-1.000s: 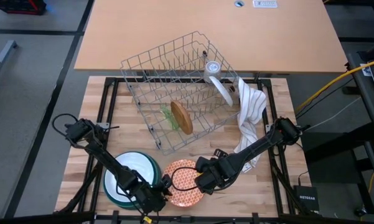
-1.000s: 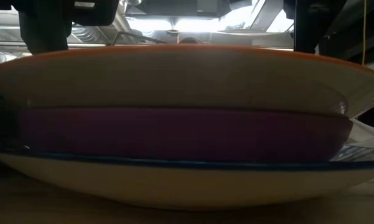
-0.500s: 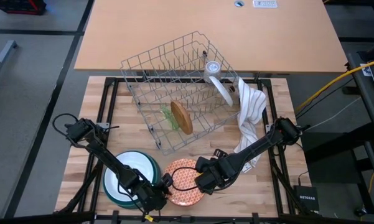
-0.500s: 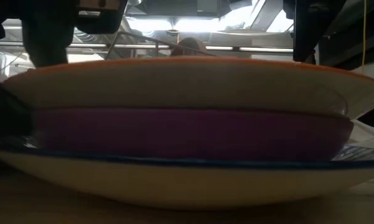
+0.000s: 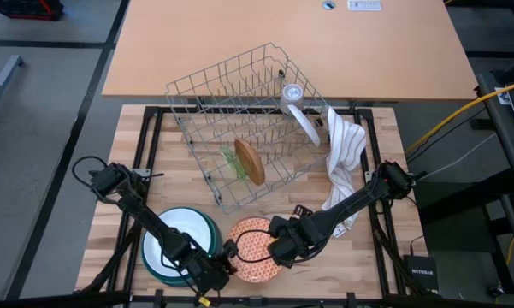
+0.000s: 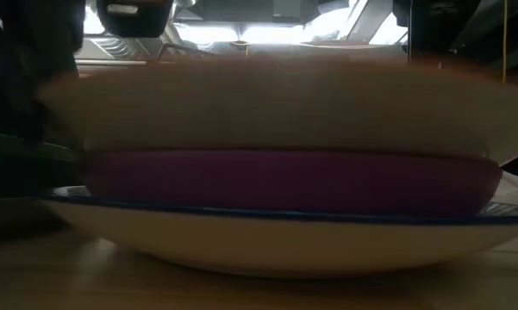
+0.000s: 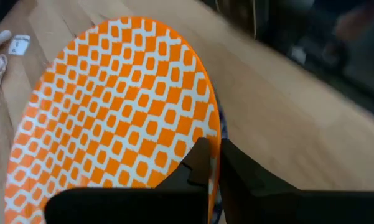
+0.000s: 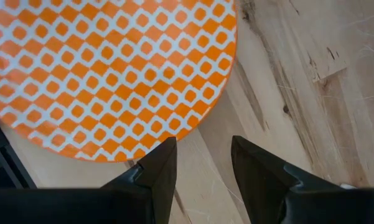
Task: Sort dishes
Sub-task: Put the orange plate into the dish rack
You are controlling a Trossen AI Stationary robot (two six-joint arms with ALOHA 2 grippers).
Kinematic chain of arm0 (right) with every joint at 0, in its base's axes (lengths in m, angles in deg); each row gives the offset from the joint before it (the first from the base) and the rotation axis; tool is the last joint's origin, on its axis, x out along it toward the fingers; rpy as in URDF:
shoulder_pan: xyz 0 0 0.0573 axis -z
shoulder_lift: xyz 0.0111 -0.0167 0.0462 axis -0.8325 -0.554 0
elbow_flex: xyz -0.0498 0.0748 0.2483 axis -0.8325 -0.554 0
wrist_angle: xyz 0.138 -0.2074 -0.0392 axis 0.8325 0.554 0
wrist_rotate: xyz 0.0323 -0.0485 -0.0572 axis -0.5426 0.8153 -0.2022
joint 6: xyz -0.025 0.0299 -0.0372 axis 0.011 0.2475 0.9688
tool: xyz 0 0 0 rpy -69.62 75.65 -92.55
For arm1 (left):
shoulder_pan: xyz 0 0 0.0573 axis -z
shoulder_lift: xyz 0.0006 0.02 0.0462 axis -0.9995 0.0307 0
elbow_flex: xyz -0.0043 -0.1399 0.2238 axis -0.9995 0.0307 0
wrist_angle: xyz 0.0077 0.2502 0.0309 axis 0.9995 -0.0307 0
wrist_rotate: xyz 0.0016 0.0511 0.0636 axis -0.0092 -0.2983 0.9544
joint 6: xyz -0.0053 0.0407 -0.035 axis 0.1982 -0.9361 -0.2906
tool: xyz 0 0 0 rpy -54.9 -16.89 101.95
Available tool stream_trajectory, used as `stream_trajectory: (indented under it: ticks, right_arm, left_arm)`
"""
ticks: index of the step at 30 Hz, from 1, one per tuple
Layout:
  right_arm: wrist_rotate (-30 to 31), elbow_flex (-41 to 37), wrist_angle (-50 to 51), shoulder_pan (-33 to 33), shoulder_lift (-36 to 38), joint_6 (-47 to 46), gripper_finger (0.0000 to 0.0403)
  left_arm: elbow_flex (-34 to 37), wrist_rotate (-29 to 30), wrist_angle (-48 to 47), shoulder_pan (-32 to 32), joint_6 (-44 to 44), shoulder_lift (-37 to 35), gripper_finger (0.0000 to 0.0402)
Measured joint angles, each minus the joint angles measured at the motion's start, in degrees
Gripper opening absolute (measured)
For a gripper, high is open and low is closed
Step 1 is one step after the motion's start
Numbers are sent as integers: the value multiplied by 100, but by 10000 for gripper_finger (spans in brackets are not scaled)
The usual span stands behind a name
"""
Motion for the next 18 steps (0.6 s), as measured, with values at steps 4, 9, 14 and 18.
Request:
stream_trajectory:
  ticks: [4,9,14,18]
  right_arm:
    - [34,2,29,0,0,2,156]
    - [49,4,47,-54,0,460,156]
    - [125,4,-318,-314,0,1457,156]
    - [122,4,-1035,-637,0,1952,156]
  left_arm:
    - [0,5,361,55,312,-6,4]
    - [0,161,476,95,754,-146,3]
    - [0,307,475,100,1049,-303,2]
    - [0,338,459,65,1076,-315,1]
